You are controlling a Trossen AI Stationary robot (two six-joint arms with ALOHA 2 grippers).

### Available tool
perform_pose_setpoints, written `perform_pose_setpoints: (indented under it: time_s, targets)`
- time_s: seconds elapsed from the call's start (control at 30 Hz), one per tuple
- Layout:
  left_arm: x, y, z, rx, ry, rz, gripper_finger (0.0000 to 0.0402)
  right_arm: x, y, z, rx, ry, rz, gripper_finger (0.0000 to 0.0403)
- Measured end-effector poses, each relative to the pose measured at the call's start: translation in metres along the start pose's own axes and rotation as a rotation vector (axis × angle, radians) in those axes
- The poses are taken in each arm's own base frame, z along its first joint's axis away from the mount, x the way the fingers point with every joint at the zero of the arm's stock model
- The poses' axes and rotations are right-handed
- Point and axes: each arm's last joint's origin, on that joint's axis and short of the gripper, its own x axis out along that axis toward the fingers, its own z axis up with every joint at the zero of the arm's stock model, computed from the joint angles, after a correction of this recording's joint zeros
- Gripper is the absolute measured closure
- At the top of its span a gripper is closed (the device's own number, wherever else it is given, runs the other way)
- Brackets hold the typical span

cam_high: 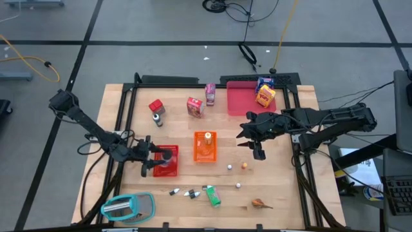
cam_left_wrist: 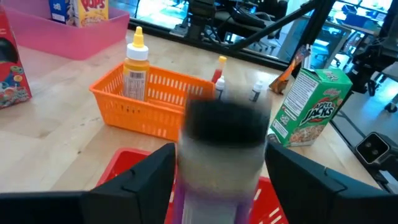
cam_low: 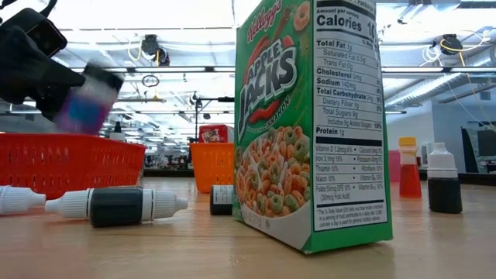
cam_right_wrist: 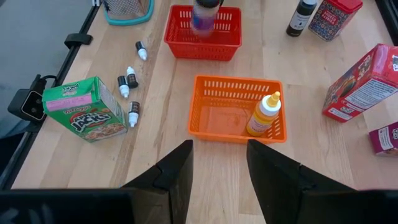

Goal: Pick & Place Kitchen Items
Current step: Put the black seasoning bottle into the red bin, then put the large black food coloring bottle into the orange bin

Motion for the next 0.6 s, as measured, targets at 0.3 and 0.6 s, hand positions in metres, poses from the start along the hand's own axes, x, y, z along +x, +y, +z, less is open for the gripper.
perform_pose_setpoints:
  time_s: [0.3, 0.6]
  targets:
    - [0.0, 0.0, 0.0, 0.005, -0.002, 0.001, 0.0147, 0.0, 0.0, 0.0, 0.0, 0.0, 0.0, 0.0261]
    - [-0.003, -0.008, 0.023, 0.101, -0.21, -0.046, 0.0147, 0.0, 0.0, 0.0, 0.0, 0.0, 0.0, 0.0261]
